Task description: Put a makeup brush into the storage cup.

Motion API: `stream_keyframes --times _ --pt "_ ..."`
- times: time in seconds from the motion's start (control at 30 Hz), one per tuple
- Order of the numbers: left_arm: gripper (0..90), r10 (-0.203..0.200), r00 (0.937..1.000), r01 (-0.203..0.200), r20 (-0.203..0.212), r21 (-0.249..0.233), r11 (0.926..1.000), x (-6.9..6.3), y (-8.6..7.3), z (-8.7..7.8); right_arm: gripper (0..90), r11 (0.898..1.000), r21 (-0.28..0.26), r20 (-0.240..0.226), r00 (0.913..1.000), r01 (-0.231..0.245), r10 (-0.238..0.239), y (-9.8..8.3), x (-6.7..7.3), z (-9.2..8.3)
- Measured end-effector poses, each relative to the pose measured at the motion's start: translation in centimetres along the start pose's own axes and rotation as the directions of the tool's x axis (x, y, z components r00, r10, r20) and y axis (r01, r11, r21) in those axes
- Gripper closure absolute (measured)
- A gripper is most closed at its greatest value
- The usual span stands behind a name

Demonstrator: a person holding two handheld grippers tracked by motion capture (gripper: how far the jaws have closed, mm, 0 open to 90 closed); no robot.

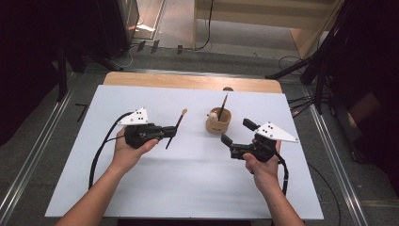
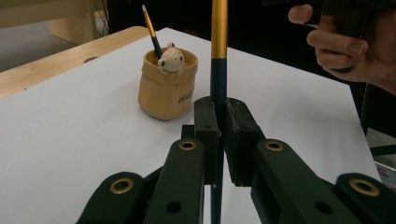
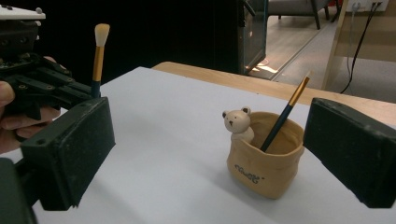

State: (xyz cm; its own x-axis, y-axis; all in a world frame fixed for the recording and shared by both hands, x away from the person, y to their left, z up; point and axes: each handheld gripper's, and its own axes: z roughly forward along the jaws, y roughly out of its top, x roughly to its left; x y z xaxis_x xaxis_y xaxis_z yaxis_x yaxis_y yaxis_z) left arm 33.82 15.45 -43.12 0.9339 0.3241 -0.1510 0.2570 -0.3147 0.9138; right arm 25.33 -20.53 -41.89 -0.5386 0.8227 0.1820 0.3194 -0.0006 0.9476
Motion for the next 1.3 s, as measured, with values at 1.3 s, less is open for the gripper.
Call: stream_keyframes --times 1.3 --pt "85.2 -0.028 0.9987 0.033 0.042 -0.114 0.9929 -1.9 -1.2 2.4 27.2 0.999 0.004 -0.080 0.9957 -0.047 0.047 0.9 4.4 3.9"
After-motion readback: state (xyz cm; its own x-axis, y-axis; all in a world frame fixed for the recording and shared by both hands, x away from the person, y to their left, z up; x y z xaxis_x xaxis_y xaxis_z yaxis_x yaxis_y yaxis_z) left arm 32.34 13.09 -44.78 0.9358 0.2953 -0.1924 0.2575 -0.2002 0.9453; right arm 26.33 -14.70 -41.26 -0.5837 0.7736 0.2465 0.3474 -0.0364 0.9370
